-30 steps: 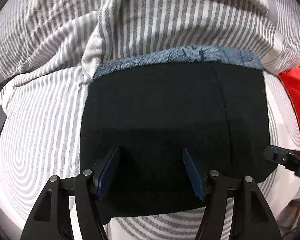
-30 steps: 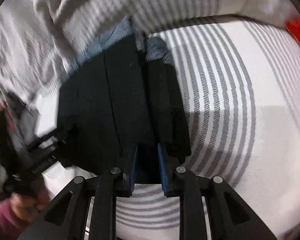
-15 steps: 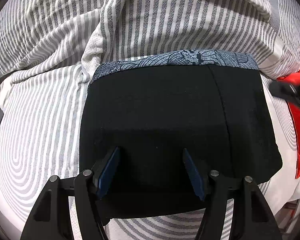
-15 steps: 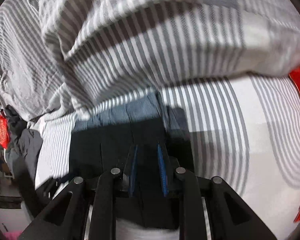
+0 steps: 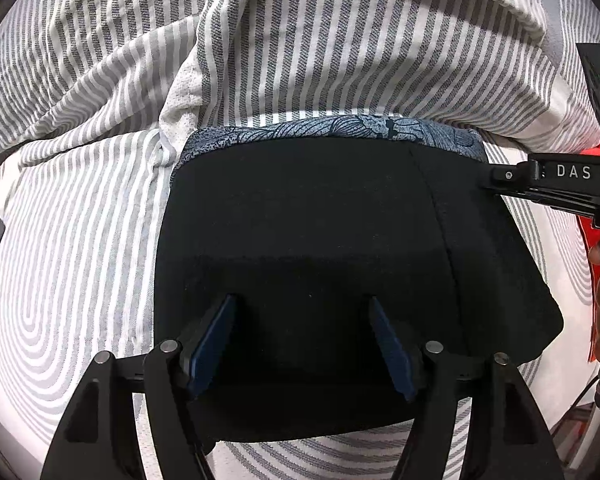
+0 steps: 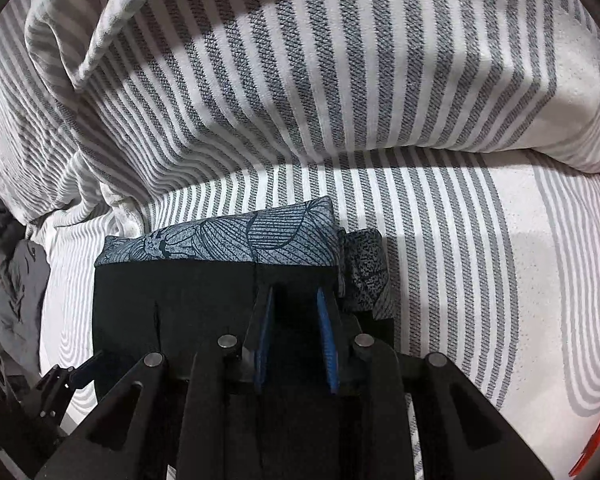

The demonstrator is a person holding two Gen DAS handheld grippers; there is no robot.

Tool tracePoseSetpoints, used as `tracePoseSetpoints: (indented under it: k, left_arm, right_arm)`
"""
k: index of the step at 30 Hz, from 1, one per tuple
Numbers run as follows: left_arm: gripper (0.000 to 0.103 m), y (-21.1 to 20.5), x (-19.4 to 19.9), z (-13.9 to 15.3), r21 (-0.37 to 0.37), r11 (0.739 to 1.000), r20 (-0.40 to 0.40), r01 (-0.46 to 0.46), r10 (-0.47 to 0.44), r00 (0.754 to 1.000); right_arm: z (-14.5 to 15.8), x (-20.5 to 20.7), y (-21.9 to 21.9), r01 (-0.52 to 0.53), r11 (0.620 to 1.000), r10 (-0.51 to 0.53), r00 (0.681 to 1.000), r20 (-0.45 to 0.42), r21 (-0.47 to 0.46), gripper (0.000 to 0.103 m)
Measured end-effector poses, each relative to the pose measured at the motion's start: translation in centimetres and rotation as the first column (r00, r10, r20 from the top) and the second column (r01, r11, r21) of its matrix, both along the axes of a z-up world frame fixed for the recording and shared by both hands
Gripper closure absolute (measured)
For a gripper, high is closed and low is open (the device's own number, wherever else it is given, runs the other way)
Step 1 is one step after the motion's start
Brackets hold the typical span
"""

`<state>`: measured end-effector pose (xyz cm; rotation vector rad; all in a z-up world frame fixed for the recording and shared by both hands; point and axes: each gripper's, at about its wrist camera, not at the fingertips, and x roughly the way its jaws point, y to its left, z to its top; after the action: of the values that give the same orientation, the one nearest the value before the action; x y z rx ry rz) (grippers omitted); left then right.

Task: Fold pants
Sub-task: 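Press the folded trousers stack flat with both open grippers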

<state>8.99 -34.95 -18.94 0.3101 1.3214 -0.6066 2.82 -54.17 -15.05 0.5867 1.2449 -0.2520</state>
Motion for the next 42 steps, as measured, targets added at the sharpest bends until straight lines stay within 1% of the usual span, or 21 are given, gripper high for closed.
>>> tracePoseSetpoints:
  k: [5,6,7,8,9,11,12,15,18,20,22,24,27,28,29,31,33,36,38,42]
  left_arm:
    - [0.032,-0.2,0.2,-0.3,0.005,1.000,-0.002,0.009,-0.009,1.000]
    - [0.032,-0.2,0.2,-0.3,0.005,1.000,-0.001,0.009,-0.009,1.000]
    - [0.032,-0.2,0.2,-0.4,0.005,1.000,0.000,0.008,-0.008,1.000]
    - [0.032,-0.2,0.2,-0.5,0.005,1.000,0.001,0.008,-0.008,1.000]
    - [0.032,-0.2,0.2,-0.5,0.003,1.000,0.003,0.008,-0.008,1.000]
    - [0.032,-0.2,0.1,-0.5,0.003,1.000,0.010,0.009,-0.009,1.000]
    - [0.032,-0.2,0.1,-0.5,0.002,1.000,0.012,0.010,-0.010,1.000]
    - [0.032,-0.1,0.1,-0.7,-0.003,1.000,0.016,0.010,-0.010,1.000]
    - [0.031,0.0,0.1,-0.7,-0.004,1.000,0.020,0.013,-0.013,1.000]
    - [0.031,0.0,0.2,-0.7,-0.004,1.000,0.020,0.013,-0.013,1.000]
    - [0.031,0.0,0.2,-0.7,-0.005,1.000,0.020,0.013,-0.013,1.000]
    - [0.031,0.1,0.2,-0.8,-0.008,1.000,0.017,0.011,-0.011,1.000]
    - [0.031,0.2,0.3,-0.9,-0.007,1.000,0.008,0.015,-0.015,1.000]
    - [0.031,0.2,0.3,-0.9,-0.006,1.000,0.010,0.019,-0.018,1.000]
    - [0.031,0.2,0.3,-0.9,-0.006,1.000,0.012,0.019,-0.019,1.000]
    - [0.031,0.3,0.4,-1.0,-0.013,1.000,0.006,0.017,-0.016,1.000]
    - [0.031,0.3,0.4,-1.0,-0.017,1.000,0.005,0.015,-0.015,1.000]
    - [0.031,0.3,0.5,-1.1,-0.015,1.000,0.003,0.012,-0.012,1.000]
    - [0.031,0.3,0.5,-1.1,-0.014,1.000,-0.003,0.012,-0.012,1.000]
    - [0.029,0.3,0.8,-1.1,-0.015,1.000,-0.018,0.021,-0.021,1.000]
  right_arm:
    - [0.3,-0.9,-0.4,0.027,0.999,-0.028,1.000,0.014,0.039,0.077]
    - [0.4,-1.4,-0.4,0.029,0.999,-0.030,0.999,0.015,0.044,0.069]
    - [0.4,-1.9,-0.3,0.029,0.999,-0.028,1.000,-0.003,0.033,0.058]
    - [0.2,-2.5,-0.3,0.032,0.999,-0.032,0.999,-0.036,0.023,0.040]
    - [0.0,-3.1,-0.4,0.041,0.999,-0.039,0.998,-0.042,0.031,0.036]
    - [0.0,-4.7,-0.7,0.074,0.995,-0.072,0.997,-0.039,0.064,0.036]
    - [0.1,-5.5,-0.7,0.086,0.994,-0.083,0.996,-0.042,0.064,0.036]
    - [1.3,-7.5,0.0,0.089,0.996,-0.089,0.995,-0.045,0.019,0.036]
    - [2.9,-8.4,1.1,0.083,0.996,-0.083,0.996,-0.027,-0.019,0.036]
    - [4.1,-8.5,2.0,0.071,0.997,-0.071,0.997,0.003,-0.036,0.036]
    - [4.7,-8.0,2.4,0.057,0.997,-0.056,0.998,0.012,-0.053,0.036]
    - [4.2,-7.6,3.4,0.042,0.998,-0.042,0.999,-0.010,-0.055,0.036]
    - [1.0,-7.4,4.5,0.029,0.999,-0.031,0.995,-0.100,-0.023,0.035]
    - [0.7,-7.6,4.7,0.038,0.998,-0.041,0.996,-0.084,-0.042,0.033]
    - [0.6,-7.8,4.7,0.046,0.997,-0.051,0.996,-0.073,-0.059,0.027]
    - [0.3,-8.2,4.2,0.076,0.997,-0.078,0.995,-0.065,-0.024,0.027]
    - [0.0,-8.3,3.7,0.080,0.997,-0.079,0.995,-0.063,0.007,0.026]
    - [0.0,-7.9,3.5,0.054,0.998,-0.052,0.996,-0.077,0.013,0.025]
    - [-0.1,-7.9,3.4,0.056,0.998,-0.054,0.995,-0.080,0.017,0.025]
    - [-0.1,-8.0,3.9,0.057,0.998,-0.058,0.995,-0.084,-0.006,0.023]
